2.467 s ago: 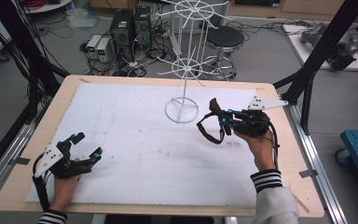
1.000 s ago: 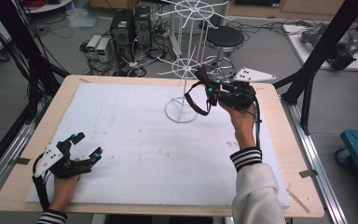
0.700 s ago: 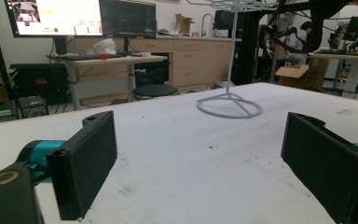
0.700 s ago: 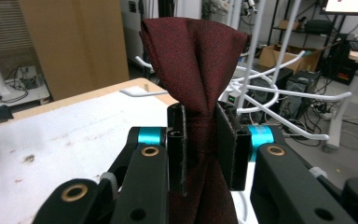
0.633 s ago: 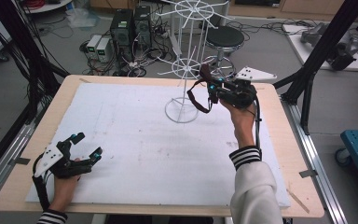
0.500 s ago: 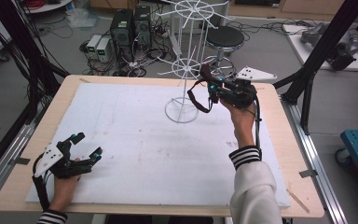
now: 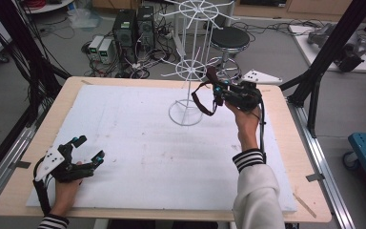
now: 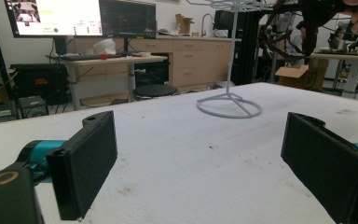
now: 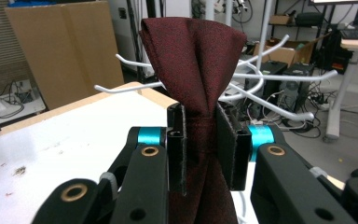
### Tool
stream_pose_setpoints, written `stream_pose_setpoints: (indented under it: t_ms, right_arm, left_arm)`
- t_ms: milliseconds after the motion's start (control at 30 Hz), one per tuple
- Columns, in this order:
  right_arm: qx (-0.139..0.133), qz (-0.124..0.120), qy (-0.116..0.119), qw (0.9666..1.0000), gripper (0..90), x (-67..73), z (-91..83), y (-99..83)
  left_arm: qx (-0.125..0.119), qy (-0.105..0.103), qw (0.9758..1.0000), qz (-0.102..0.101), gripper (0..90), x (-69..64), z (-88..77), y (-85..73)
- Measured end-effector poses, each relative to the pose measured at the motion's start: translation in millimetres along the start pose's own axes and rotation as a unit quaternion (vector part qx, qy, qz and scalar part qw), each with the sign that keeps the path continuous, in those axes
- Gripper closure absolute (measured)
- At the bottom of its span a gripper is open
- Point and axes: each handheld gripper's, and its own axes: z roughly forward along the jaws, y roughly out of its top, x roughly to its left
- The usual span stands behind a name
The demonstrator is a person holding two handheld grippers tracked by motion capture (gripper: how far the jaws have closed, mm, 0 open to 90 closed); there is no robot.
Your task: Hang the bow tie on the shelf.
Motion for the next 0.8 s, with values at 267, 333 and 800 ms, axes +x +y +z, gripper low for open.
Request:
stream_pose_setpoints:
  t_ms: [267,333,800]
  right_arm:
    - [-0.002,0.015,-0.007,0.9999,75.5,-5.0,3.1,-10.5]
    - [0.004,0.027,-0.003,0.9996,75.5,-7.4,5.3,-14.0]
    - [0.028,0.054,-0.013,0.9981,75.4,-9.9,20.2,-31.6]
  left_arm:
    - [0.000,0.000,1.0000,0.000,11.0,0.1,-0.1,0.0]
    - [0.001,0.000,1.0000,0.001,11.0,0.3,-0.2,0.0]
    - [0.001,0.000,1.0000,0.001,11.0,0.4,-0.2,0.0]
